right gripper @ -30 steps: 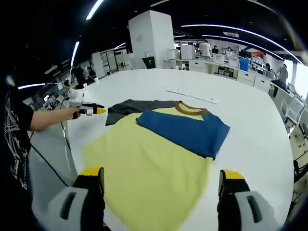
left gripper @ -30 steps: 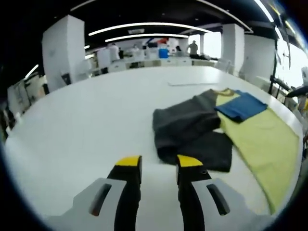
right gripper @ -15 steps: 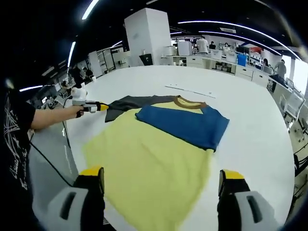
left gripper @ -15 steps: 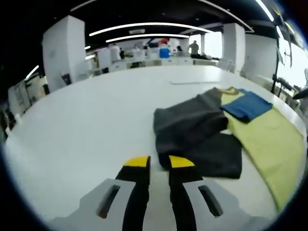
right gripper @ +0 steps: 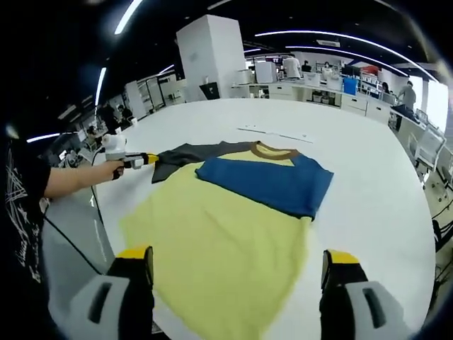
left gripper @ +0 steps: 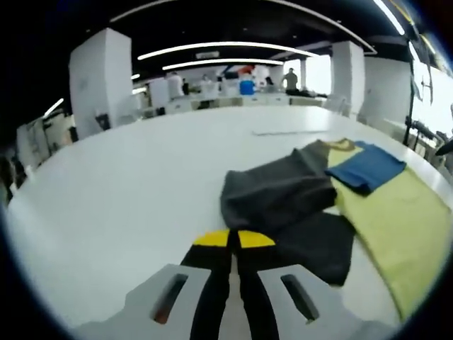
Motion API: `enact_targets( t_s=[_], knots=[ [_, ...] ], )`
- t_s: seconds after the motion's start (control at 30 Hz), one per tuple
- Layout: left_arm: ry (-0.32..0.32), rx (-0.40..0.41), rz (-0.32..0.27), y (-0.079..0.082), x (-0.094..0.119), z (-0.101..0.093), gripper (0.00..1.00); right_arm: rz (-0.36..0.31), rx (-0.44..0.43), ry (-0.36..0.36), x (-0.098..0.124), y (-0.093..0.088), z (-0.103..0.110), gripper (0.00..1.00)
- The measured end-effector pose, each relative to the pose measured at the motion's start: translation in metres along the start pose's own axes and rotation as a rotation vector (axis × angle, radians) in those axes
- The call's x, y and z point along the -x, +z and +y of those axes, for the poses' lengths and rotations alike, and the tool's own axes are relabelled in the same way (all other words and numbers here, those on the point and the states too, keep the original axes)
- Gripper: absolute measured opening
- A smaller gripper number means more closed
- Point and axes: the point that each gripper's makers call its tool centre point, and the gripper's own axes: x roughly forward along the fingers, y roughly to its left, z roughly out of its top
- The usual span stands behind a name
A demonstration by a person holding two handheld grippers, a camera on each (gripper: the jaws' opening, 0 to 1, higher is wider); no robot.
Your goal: Fold the garment on the visible template until the final outline fits inside the template.
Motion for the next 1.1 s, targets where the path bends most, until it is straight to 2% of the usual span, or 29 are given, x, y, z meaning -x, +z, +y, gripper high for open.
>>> enact_targets(
  t_s=[0.27,0.4,0.47,0.67,1.1],
  knots=[
    [-0.029,0.009,-0.063,0.031,0.003,-0.019,0.00,-0.004,-0.004,-0.001,0.000,0.000,0.001,0.99],
    [-0.034,0.000,-0.068,0.045,0.000,-0.031,0.00,-0.009,-0.009,0.001,0.000,0.000,0.002,0.99],
    [-0.050,0.012,-0.077,0.048,-0.003,-0.030,0.00,-0.011,-0.006,0.000,0.001,-0.001,0.002,0.99],
    [-0.081,-0.006,-0.110,0.066,-0.006,-0.046,0.00,-0.013,-0.003,-0.004,0.004,-0.001,0.001,0.99],
    [-0.166,-0.051,-0.153,0.101,-0.024,-0.090,0.00,-0.012,-0.019,-0.021,0.008,-0.008,-0.002,0.99]
  ],
)
